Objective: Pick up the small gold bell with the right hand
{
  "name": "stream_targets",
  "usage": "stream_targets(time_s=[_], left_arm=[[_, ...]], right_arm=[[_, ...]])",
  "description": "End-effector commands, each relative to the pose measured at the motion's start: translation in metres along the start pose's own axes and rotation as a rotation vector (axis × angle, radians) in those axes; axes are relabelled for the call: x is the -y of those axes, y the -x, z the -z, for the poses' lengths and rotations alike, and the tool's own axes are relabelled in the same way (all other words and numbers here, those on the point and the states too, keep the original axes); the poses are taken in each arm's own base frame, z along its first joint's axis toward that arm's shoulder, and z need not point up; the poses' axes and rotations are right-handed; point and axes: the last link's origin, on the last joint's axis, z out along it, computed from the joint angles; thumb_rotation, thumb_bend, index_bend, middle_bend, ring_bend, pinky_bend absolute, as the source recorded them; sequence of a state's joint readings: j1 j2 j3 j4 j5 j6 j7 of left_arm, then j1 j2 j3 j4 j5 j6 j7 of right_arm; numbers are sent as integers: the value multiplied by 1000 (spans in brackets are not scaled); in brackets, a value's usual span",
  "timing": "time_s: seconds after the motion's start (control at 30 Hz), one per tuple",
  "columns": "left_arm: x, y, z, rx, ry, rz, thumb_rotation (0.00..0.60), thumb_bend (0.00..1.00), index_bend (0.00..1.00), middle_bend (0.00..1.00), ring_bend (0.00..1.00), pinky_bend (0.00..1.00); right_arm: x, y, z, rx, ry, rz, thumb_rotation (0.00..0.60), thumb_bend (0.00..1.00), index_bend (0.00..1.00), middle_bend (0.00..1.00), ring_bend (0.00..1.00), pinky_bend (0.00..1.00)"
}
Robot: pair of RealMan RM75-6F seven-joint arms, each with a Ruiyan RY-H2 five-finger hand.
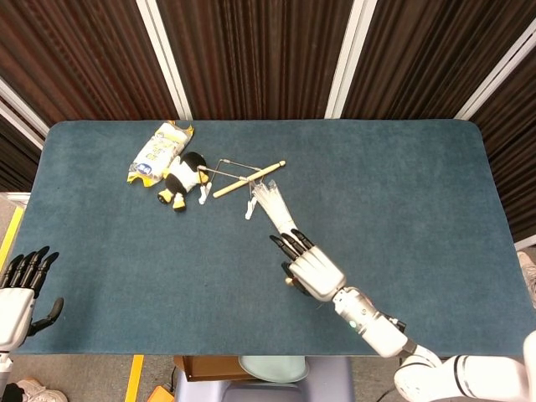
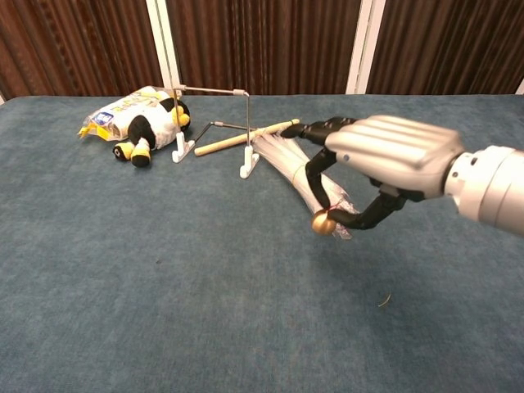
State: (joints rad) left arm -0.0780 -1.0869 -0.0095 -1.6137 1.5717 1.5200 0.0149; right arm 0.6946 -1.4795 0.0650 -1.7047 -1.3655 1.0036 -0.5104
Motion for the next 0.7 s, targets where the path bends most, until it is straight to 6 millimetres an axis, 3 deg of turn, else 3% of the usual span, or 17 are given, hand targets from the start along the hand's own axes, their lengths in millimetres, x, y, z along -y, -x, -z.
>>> stream_targets(time_s=[0.03,0.33,0.7], left_arm=[[0,0,1,-19,7,-3,600,406,63,0,0,0],[2,0,1,-28,8,3,600,404,62,0,0,0],[1,3,0,-7,14,-2,600,405,63,0,0,0]], right_arm=[[0,10,-1,26,3,5,600,525,769,102,0,0],[-8,34,0,99,25,41,600,525,747,103,0,0],[-5,47,-4,131,28,56,600,525,716,103,0,0]])
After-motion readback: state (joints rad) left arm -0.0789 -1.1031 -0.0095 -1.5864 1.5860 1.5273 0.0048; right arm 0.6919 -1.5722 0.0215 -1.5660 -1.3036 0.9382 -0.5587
